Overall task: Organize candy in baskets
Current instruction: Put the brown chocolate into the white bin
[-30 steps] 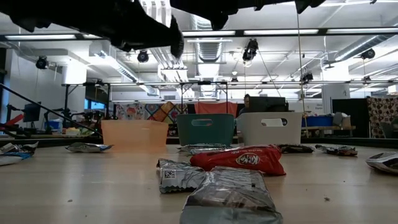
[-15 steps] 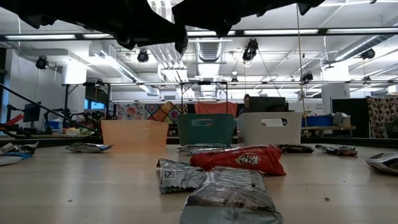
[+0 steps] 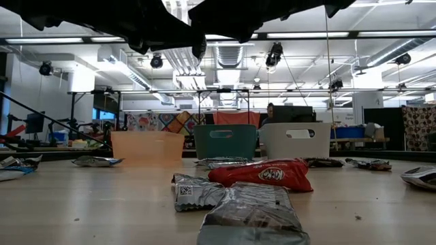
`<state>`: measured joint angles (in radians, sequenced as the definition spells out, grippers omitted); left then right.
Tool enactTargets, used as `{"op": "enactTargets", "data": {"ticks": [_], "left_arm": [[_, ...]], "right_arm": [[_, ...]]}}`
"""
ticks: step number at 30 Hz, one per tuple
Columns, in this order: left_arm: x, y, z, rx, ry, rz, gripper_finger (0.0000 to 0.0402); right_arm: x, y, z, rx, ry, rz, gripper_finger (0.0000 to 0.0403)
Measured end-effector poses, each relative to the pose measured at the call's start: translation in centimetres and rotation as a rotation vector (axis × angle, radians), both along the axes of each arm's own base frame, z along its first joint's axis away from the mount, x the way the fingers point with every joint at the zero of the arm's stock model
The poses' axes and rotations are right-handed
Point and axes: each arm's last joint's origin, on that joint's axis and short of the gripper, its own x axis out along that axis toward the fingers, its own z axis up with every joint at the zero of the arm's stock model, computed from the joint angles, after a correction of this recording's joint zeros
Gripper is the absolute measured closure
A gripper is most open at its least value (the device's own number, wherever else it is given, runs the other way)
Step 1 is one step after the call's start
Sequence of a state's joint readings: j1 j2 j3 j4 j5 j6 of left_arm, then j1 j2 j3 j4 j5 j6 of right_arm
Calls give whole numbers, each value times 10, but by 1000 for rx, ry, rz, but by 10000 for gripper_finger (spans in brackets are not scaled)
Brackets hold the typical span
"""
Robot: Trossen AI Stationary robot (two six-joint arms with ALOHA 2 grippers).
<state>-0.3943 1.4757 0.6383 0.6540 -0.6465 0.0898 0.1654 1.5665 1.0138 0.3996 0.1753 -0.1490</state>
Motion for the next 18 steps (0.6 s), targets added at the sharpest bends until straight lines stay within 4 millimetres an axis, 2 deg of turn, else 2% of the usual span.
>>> {"op": "enactTargets", "data": {"ticks": [8,18], "left_arm": [[0,0,0,-3,-2,3,354],[0,1,1,-6,-6,6,354]], "right_arm": [[1,0,-1,-6,6,6,216],[0,1,-3,-5,17,32,332]]}}
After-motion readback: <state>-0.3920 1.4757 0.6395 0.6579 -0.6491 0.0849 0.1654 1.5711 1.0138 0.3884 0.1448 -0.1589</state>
